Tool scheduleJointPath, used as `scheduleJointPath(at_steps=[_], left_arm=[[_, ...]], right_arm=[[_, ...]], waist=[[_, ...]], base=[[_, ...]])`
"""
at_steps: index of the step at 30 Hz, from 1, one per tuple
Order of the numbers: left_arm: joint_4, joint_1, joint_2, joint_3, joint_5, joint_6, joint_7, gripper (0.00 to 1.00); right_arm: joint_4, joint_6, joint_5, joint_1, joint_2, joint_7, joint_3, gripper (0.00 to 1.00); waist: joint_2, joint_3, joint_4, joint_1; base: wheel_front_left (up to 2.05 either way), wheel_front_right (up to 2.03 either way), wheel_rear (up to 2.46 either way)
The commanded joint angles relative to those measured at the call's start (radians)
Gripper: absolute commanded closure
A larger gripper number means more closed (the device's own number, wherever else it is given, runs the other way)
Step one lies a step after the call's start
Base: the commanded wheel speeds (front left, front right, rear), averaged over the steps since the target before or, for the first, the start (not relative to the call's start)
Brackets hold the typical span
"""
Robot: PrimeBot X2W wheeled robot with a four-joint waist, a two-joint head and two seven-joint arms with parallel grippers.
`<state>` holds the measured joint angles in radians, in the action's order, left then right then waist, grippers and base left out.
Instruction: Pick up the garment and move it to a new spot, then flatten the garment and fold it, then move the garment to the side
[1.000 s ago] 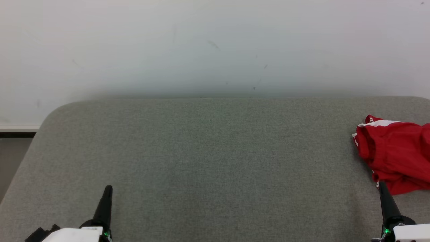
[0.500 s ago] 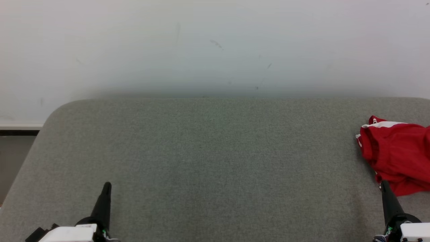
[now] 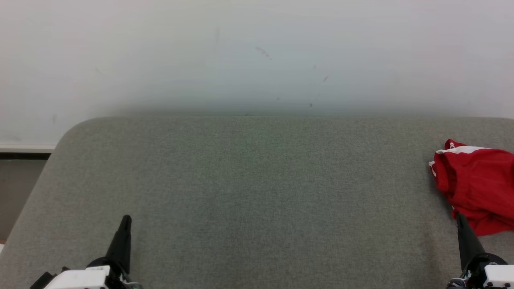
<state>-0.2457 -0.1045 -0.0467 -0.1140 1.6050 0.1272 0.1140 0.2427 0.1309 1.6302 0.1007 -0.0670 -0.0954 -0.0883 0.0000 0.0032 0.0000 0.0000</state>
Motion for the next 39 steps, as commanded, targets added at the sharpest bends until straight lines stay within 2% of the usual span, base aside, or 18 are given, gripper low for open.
scheduleJointPath(at_steps=[1,39], left_arm=[[0.000,-0.009,-0.006,-0.002,0.014,0.007,0.004,1.00],[0.000,-0.008,-0.006,-0.002,0.014,0.007,0.004,1.00]], right_arm=[[0.003,0.000,0.006,0.011,-0.002,-0.001,-0.004,1.00],[0.003,0.000,-0.008,0.012,0.006,-0.009,-0.013,1.00]], waist=[[0.0000,0.000,0.000,0.0000],[0.0000,0.000,0.000,0.0000]], base=[[0.00,0.00,0.00],[0.00,0.00,0.00]])
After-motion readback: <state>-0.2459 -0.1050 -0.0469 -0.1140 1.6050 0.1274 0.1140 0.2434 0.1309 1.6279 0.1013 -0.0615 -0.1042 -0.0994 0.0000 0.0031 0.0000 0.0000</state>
